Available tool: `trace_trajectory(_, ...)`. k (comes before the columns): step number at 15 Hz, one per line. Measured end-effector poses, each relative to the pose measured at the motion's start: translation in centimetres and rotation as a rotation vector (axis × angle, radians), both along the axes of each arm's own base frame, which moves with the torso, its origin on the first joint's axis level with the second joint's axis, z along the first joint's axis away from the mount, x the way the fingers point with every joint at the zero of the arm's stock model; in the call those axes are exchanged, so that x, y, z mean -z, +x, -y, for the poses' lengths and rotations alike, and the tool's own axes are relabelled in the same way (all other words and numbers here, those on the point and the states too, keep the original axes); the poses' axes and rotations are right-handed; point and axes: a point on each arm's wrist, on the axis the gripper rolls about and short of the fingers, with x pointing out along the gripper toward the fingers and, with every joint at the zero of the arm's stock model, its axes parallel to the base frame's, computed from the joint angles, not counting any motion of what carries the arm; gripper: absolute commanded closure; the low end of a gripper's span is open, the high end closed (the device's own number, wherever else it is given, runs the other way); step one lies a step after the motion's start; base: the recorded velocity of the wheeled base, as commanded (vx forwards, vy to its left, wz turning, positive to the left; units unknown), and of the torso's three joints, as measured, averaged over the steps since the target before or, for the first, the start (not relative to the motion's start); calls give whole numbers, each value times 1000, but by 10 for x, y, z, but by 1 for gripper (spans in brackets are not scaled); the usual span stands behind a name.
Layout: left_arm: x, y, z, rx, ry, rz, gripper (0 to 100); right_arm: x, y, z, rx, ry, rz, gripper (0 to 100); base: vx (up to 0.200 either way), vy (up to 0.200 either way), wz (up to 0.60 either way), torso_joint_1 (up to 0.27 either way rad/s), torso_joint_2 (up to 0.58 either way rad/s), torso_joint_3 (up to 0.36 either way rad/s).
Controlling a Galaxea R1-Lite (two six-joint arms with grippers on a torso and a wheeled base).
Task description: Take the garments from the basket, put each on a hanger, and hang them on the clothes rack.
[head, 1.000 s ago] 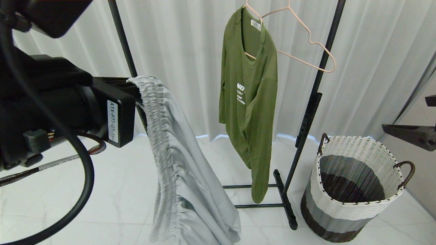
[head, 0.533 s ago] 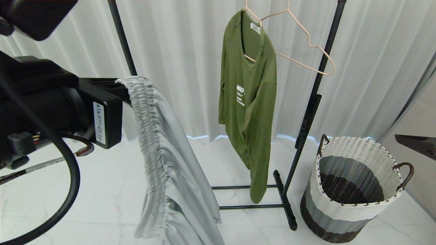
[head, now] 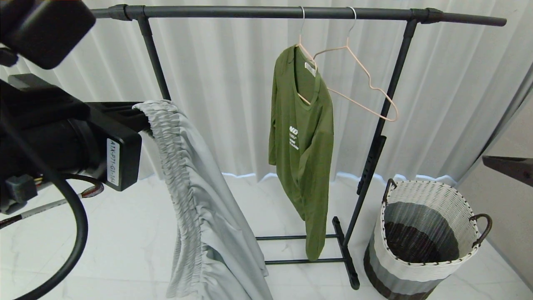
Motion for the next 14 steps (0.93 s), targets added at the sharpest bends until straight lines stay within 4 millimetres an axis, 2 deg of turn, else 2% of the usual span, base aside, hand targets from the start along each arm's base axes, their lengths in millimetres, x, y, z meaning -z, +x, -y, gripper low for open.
trace_trajectory(7, -4, 1, -9, -36, 9, 22, 100, 1, 7, -4, -29, 12, -3, 0, 0, 0, 0, 217, -495, -279)
trace_trajectory(10, -4, 0, -11, -40, 8, 23, 100, 2, 10, -6, -50, 14, -16, 0, 0, 0, 0, 103, -232, -121)
trace_trajectory(14, -5, -1, -11, -39, 6, 25, 100, 3, 11, -7, -84, 22, -25, 0, 200, 0, 0, 13, -35, -16)
